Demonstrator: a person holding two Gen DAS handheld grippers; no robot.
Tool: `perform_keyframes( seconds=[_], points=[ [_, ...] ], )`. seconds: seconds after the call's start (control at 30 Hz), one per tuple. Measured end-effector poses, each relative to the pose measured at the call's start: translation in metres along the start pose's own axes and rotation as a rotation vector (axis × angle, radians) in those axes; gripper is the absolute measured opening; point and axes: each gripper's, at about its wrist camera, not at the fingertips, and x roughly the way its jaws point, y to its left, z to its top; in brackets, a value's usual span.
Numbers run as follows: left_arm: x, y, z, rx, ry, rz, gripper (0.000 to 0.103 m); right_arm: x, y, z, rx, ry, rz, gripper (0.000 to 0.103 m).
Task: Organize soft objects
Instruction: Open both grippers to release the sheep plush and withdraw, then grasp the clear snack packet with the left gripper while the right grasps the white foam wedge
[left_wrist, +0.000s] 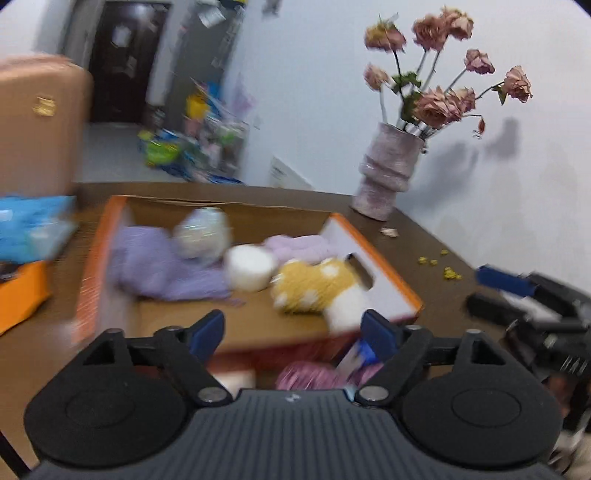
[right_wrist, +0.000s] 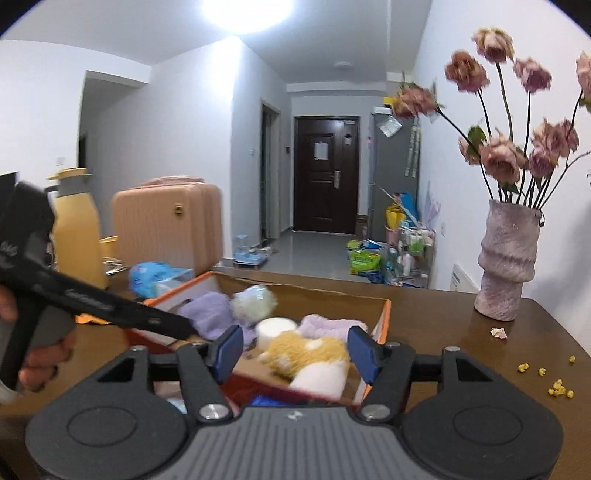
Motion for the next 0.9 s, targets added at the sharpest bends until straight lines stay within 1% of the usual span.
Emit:
perform_keyframes(
  seconds=[0.07,0.17,0.23,0.27,0.3,0.33,0.4,0.47,0.5,0.57,0.6,0.67,0.73,0.8,0.9],
  points=[
    [-0.037,0.005,-0.024,-0.009,-0.030,0.081,0.092,-0.025,0.009,-0.008,-0.003,-0.011,0.014,0.069],
    [-0.079,0.011,-0.060,-0.023,-0.049,0.155,0.092,-0.052,0.023,-0.023,0.017,0.003,0.032,0.070],
    [-0.106,0.012,-0.085,-0.026,-0.077,0.179,0.095,-0.068,0.033,-0.035,0.033,0.013,0.052,0.072],
    [-0.116,0.010,-0.100,-0.040,-0.096,0.196,0.099,-0.075,0.038,-0.043,0.048,0.018,0.065,0.073],
    [-0.124,0.009,-0.115,-0.054,-0.101,0.219,0.099,-0.081,0.044,-0.052,0.059,0.020,0.078,0.076],
    [-0.130,0.006,-0.131,-0.064,-0.103,0.240,0.099,-0.087,0.050,-0.061,0.068,0.021,0.086,0.076],
    [-0.144,-0.002,-0.162,-0.085,-0.118,0.273,0.099,-0.100,0.063,-0.080,0.090,0.012,0.078,0.076],
    [-0.155,-0.012,-0.182,-0.091,-0.140,0.285,0.099,-0.114,0.077,-0.101,0.126,0.011,0.079,0.079],
    [-0.162,-0.015,-0.191,-0.088,-0.151,0.288,0.099,-0.118,0.082,-0.108,0.140,0.016,0.088,0.084],
    [-0.167,-0.018,-0.199,-0.087,-0.143,0.294,0.099,-0.124,0.093,-0.121,0.126,0.050,0.117,0.085],
    [-0.168,-0.019,-0.200,-0.076,-0.133,0.288,0.099,-0.125,0.097,-0.126,0.102,0.067,0.118,0.084],
    [-0.170,-0.019,-0.198,-0.060,-0.141,0.288,0.099,-0.128,0.105,-0.129,0.061,0.086,0.105,0.084],
    [-0.168,-0.018,-0.194,-0.069,-0.154,0.277,0.099,-0.129,0.106,-0.127,0.076,0.071,0.107,0.084],
    [-0.163,-0.017,-0.193,-0.078,-0.150,0.262,0.099,-0.128,0.102,-0.124,0.109,0.054,0.119,0.084],
    [-0.146,-0.017,-0.181,-0.030,-0.148,0.256,0.099,-0.119,0.098,-0.115,0.121,0.000,0.096,0.083]
  ],
)
